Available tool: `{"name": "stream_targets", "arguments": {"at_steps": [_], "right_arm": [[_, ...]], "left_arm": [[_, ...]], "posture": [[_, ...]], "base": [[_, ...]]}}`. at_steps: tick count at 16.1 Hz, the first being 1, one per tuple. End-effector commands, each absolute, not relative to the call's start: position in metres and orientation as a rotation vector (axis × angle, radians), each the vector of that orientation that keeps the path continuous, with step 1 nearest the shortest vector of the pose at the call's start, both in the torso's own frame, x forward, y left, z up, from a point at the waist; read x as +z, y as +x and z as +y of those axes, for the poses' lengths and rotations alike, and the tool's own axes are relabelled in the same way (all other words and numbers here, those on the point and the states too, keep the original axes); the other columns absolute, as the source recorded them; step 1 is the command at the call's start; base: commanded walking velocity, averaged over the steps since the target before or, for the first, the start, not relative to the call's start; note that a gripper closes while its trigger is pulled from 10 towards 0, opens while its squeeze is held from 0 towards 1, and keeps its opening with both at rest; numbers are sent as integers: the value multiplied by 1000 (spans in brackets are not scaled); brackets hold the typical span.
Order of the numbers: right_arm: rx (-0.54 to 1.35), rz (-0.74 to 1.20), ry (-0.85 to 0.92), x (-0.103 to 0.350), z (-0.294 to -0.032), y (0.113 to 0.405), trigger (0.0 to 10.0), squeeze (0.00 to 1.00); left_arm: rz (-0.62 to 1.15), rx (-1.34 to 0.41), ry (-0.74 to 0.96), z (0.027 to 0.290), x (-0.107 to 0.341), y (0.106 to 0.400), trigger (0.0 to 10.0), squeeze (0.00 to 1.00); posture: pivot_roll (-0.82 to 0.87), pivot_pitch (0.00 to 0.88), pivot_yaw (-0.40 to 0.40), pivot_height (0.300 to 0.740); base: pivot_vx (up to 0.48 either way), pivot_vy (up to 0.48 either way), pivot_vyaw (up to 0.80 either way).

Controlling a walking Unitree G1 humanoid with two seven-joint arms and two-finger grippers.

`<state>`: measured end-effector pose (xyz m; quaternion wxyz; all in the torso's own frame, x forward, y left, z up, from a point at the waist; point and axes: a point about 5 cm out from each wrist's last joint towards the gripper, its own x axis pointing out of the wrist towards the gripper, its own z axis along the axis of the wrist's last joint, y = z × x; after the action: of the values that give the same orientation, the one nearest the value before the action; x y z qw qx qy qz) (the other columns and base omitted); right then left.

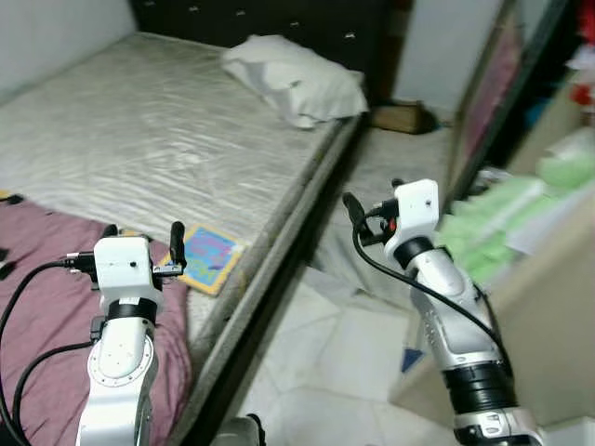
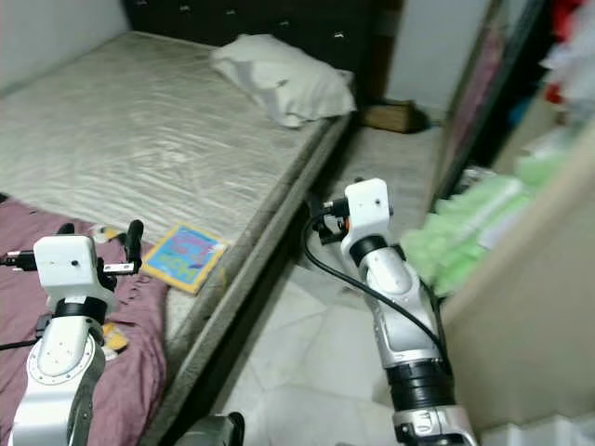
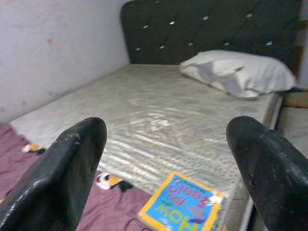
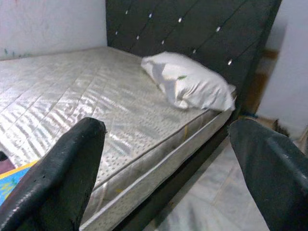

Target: Clean up the room

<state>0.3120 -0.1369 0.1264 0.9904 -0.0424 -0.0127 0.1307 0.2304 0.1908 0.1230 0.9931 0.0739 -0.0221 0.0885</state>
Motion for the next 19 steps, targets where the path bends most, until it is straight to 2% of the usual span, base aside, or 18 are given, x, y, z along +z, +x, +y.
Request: {"name": "stream_targets", "arguments": {"at_steps": [1,6,9,19], "right_arm": [[252,-42,-88,127,-135,314,10000,0],[204,-43,-82,121,-135,315,10000,0],[206,-33,-89,117,-140,314,10000,0],[213,-39,-114,116,-142,313,10000,0]], "left_arm": [[-45,209,153,193,122,231,10000,0],[-105,225,186,199,133,235,10000,0],[-120,231,238,203,131,231,10000,0],[-101,267,204,201,128,226,10000,0]], "posture": [[4,0,3,740],[13,0,12,740],[19,0,-9,740],[11,0,-38,740]], "base": [[0,0,744],[0,0,729],[0,0,710],[0,0,626]]}}
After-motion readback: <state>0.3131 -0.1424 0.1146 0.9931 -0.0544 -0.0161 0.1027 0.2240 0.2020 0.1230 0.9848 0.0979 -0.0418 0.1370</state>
